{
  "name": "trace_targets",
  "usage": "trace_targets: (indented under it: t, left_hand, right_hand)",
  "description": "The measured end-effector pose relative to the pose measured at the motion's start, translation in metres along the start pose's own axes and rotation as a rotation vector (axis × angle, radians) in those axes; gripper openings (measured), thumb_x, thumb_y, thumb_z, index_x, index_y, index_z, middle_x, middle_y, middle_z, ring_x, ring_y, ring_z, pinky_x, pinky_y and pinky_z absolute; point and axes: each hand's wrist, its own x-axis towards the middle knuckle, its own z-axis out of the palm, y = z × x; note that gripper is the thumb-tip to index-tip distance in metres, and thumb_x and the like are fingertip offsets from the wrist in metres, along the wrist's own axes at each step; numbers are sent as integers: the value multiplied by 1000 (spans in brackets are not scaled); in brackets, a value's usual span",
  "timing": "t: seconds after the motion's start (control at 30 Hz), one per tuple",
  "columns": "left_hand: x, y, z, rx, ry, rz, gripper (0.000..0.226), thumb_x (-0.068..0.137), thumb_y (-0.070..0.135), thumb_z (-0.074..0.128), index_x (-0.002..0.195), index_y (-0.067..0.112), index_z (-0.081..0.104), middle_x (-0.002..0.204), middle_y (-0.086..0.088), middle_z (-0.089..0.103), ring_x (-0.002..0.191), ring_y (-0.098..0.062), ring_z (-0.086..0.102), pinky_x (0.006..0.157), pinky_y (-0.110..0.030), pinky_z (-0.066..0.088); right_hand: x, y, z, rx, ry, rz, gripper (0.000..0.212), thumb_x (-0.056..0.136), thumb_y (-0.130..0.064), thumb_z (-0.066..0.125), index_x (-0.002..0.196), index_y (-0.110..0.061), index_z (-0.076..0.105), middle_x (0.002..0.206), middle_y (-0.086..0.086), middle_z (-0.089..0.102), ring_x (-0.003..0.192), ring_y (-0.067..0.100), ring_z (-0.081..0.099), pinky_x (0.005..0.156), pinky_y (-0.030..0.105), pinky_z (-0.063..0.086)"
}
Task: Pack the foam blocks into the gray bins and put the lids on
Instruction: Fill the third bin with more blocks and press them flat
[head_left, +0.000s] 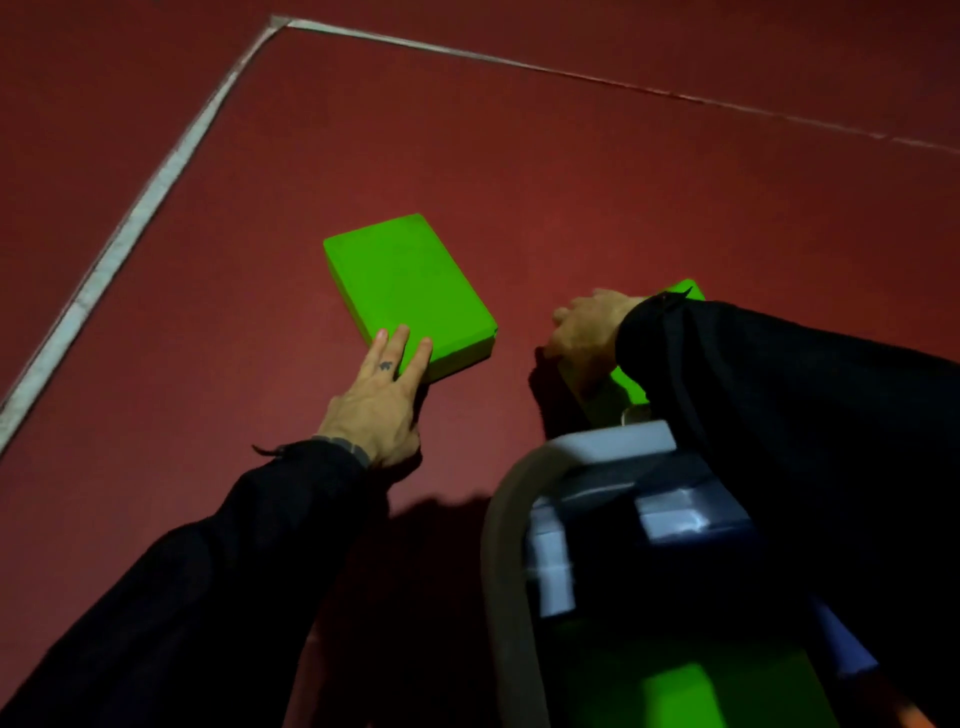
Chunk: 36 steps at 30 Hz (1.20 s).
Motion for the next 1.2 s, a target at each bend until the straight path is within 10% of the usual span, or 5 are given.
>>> trace_targets:
  t: [0.23, 0.4, 0.5, 0.9, 1.2]
  left_hand:
    - [10, -5, 5, 21, -2, 20, 112, 79, 24, 68, 161, 29, -8, 168, 1, -22, 155, -26, -20, 115, -66, 30]
    - [7, -1, 7, 27, 6, -7, 109, 83, 23, 66, 160, 32, -11, 167, 3, -25, 154, -23, -22, 115, -65, 30]
    - [6, -1, 5, 24, 11, -7, 110, 82, 21, 66, 160, 33, -10, 167, 5, -24, 154, -22, -21, 116, -62, 31]
    - [7, 13, 3, -37, 40, -136, 79, 97, 33, 56, 157, 42, 5, 167, 12, -14, 154, -42, -9, 110, -75, 25]
    - [7, 29, -11, 37, 284, -78, 52, 84, 13, 66, 128, 15, 39, 135, -20, 33, 105, -51, 52, 77, -59, 52]
  right_hand:
    - [-38, 26, 37, 53, -359, -108, 43, 103, -37, 56, 145, -30, 53, 143, -4, 56, 121, 24, 60, 94, 33, 47]
    - [-44, 32, 26, 153, -131, 51, 58, 92, -68, 53, 138, -32, 58, 133, -2, 64, 118, 27, 62, 97, 40, 50]
    - [-57, 33, 15, 351, -2, -26, 53, 92, -39, 69, 138, -20, 51, 112, 2, 64, 95, 26, 57, 80, 33, 45]
    - [-62, 17, 25, 78, -137, -20, 47, 109, -44, 35, 156, -38, 33, 166, 1, 26, 152, 31, 26, 122, 55, 24]
    - [-159, 19, 30, 1155, 889, 352, 93, 65, -76, 73, 141, -34, 40, 120, 7, 54, 111, 33, 58, 91, 46, 51]
